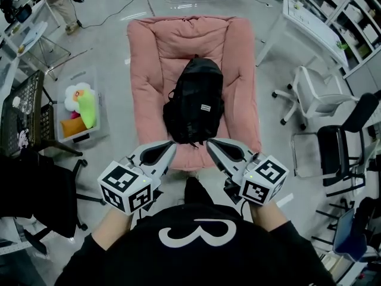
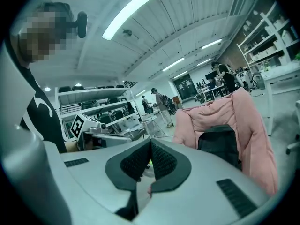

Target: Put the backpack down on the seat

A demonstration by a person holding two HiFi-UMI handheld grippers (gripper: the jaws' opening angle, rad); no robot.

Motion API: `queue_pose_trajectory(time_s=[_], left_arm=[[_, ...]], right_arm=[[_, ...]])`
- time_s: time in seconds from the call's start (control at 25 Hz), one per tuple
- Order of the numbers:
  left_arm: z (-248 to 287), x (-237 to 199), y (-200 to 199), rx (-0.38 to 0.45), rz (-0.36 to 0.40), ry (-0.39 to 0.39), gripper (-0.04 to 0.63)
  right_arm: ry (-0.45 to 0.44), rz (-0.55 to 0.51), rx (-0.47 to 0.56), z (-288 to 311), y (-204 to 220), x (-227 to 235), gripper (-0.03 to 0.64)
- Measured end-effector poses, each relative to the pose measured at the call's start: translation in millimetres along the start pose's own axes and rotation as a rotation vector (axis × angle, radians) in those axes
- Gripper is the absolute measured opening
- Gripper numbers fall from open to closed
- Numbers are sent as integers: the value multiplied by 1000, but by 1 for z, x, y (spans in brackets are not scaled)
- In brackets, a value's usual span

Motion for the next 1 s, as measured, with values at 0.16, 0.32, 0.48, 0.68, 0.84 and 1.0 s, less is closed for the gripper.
queue_pose_trajectory(time_s=[0.16,0.32,0.48,0.68,0.84,1.0], left_arm=[[-18,15,9,-14,41,9,5],[-30,19,13,-12,86,-27,5],[-34,21,20,-12,70,-5,5],[-35,22,27,-19,35,44,5],[-30,25,24,-27,34,73,5],[-14,21,22,-37,58,78,5]], right_arm=[[-6,-32,4,-13,8,-21,3],[19,-36,2,-21,16,-29,3],[48,-35,-15,-28,24,-28,3],[31,102,5,-29,33,-23,3],[55,98,-3,-29,31,-14,3],[72,56,1,-30,26,-4,3]])
Point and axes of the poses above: the fingertips, and each gripper's own axes: z forward along the fingers, x to its right, y out of its underside, the point moved 5 cm from there along -z, backward along the fingers, and after that the axes turned 4 degrees about -x, right-handed, at the moved point
